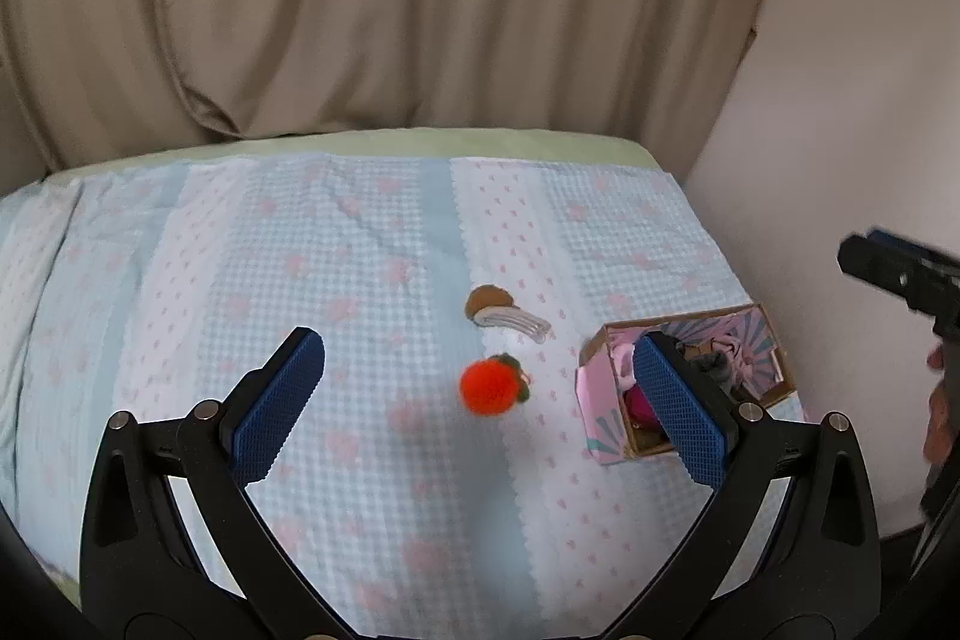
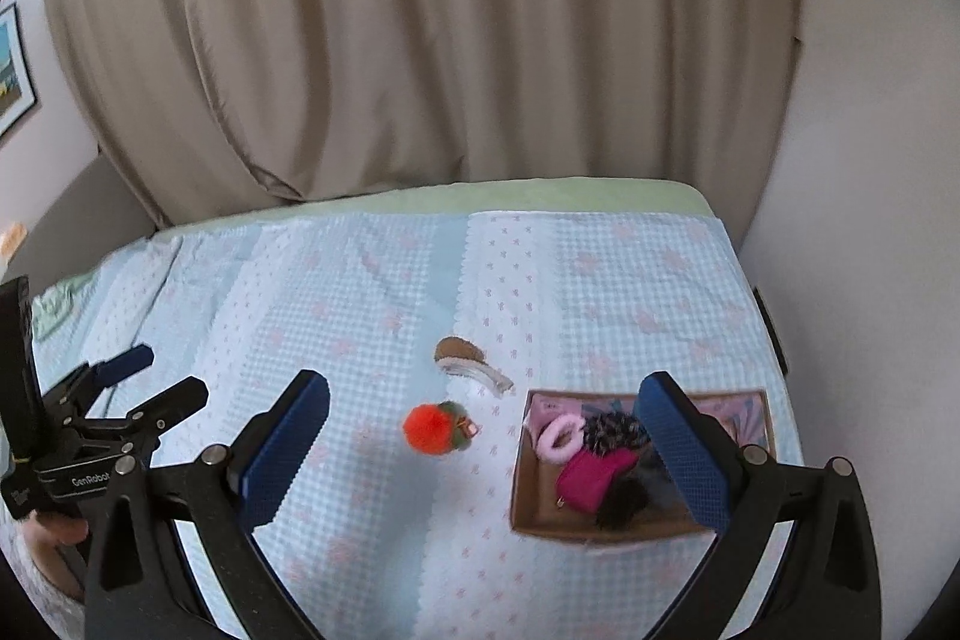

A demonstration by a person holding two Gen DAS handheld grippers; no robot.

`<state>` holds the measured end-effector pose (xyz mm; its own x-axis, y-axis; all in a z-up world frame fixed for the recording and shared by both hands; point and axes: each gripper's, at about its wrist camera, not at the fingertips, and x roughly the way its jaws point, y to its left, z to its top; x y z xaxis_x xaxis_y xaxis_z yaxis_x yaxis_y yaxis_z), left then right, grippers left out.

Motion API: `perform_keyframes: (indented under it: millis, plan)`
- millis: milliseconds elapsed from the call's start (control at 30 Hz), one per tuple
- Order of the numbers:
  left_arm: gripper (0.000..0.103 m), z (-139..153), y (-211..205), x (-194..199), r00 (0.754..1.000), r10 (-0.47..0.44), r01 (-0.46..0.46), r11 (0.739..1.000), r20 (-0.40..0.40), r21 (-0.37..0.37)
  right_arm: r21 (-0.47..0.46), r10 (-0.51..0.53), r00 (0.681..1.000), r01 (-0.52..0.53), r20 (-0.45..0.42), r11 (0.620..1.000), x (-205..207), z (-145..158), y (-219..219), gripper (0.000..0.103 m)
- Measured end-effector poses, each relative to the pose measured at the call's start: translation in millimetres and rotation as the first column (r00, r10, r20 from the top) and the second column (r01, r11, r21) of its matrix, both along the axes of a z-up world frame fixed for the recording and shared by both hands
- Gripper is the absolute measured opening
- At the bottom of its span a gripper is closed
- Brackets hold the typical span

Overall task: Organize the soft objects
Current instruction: 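Lift both tools from the box toward the orange pompom and brown plush, then grasp the orange pompom with the left tool while the right tool grasps the brown plush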

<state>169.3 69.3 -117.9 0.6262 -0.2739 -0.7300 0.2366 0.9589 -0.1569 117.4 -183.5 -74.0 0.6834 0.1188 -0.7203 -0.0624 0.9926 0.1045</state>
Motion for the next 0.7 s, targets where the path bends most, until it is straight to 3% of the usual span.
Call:
perform_keyframes:
  millis: [167, 367, 500, 700]
  plan:
    - [0.103, -30.2, -16.2, 35.9, 0.997, -0.065, 0.065, 0.998, -0.042, 0.020, -0.034, 0.103, 0.994, -0.104, -0.043, 0.994, 55.5, -23.3, -1.8, 0.103]
    - [0.103, -102.9, -45.9, 80.9, 0.972, -0.182, 0.185, 0.983, -0.151, 0.002, -0.065, 0.240, 0.963, -0.249, -0.127, 0.966, 120.5, -83.1, -2.4, 0.103]
    - [0.102, -149.3, -65.4, 98.4, 0.955, -0.229, 0.238, 0.971, -0.190, 0.023, -0.029, 0.358, 0.910, -0.372, -0.208, 0.928, 159.7, -133.4, 2.8, 0.103]
    - [0.102, -224.8, -83.2, 120.0, 0.933, -0.246, 0.261, 0.965, -0.265, 0.024, 0.016, 0.521, 0.796, -0.543, -0.309, 0.839, 204.0, -209.2, 21.9, 0.103]
